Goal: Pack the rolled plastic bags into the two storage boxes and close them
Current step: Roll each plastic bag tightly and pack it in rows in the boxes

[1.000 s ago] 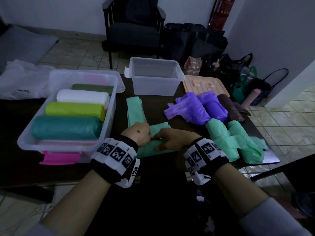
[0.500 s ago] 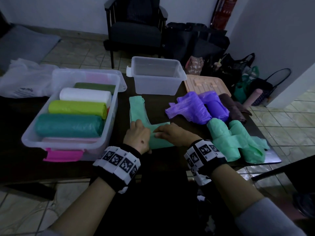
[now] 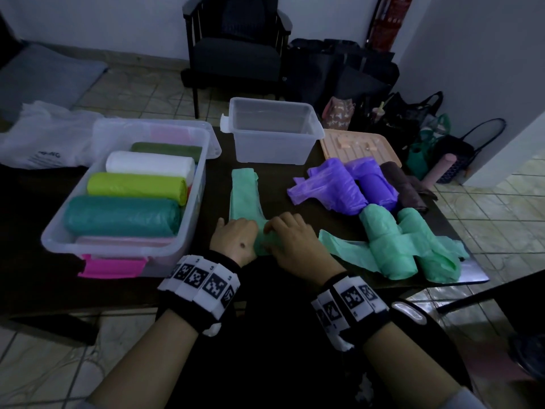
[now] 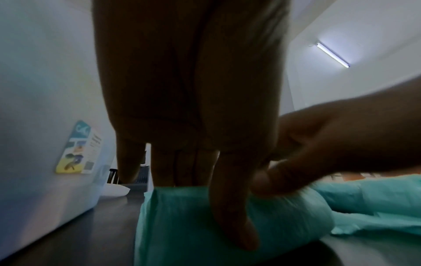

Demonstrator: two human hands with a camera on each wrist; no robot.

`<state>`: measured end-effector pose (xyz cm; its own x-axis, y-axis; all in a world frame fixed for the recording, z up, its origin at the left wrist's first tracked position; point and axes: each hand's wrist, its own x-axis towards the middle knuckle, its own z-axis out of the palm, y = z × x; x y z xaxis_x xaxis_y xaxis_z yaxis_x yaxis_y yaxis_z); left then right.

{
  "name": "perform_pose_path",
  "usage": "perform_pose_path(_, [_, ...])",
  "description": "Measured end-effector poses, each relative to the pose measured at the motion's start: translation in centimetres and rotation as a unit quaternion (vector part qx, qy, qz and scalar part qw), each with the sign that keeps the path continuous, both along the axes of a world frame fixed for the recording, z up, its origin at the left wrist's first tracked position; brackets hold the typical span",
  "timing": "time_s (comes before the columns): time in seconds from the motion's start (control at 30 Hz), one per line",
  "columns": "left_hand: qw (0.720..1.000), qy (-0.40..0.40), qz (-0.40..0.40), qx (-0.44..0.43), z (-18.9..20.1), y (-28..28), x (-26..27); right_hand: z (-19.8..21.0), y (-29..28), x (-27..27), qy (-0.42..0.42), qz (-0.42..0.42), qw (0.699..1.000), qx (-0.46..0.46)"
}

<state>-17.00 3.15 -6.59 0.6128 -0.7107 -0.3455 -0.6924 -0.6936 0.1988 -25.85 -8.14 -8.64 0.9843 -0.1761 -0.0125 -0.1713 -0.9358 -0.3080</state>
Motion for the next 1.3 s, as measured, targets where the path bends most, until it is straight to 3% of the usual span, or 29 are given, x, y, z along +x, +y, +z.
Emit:
perform_pose_path(0.27, [0.995,0.097,0.001,0.022,-0.4,0.0,1.3,-0.9,0.2,-0.3,0.000,-0.003,1.000,0.009])
perform_pose_path(0.43, [1.000,0.011,-0.012,0.000,-1.1,0.6,0.2,0.3,0.0,0.4,0.078,-0.012,0.997,0.012])
perform_pose_path(0.6, [0.992,-0.028,0.005,-0.126,-1.1,1.4,-0.6,0.9,-0.5,0.9,0.156,-0.022,0.985,0.077])
perform_pose_path(0.73, [0.991,0.015,0.003,-0.130,-0.7,1.5,0.0,1.6,-1.0,0.8,0.196,-0.024,0.972,0.124])
perform_pose_path(0.93, [0.990,0.087,-0.006,-0.115,0.3,1.7,0.5,2.0,-1.6,1.3,0.255,-0.034,0.959,0.118])
perform_pose_path(1.0, [0.989,0.097,-0.001,-0.112,0.3,1.6,0.7,1.8,-1.4,1.1,0.221,-0.042,0.968,0.109])
perform_pose_path(1.17, [0.978,0.152,0.058,-0.127,-0.3,1.1,1.0,1.0,0.2,-0.5,0.027,-0.022,0.999,0.022])
perform_pose_path(1.3, [0.977,0.148,0.074,-0.133,-0.7,0.4,1.0,0.0,1.5,-0.7,-0.030,-0.006,0.999,-0.018])
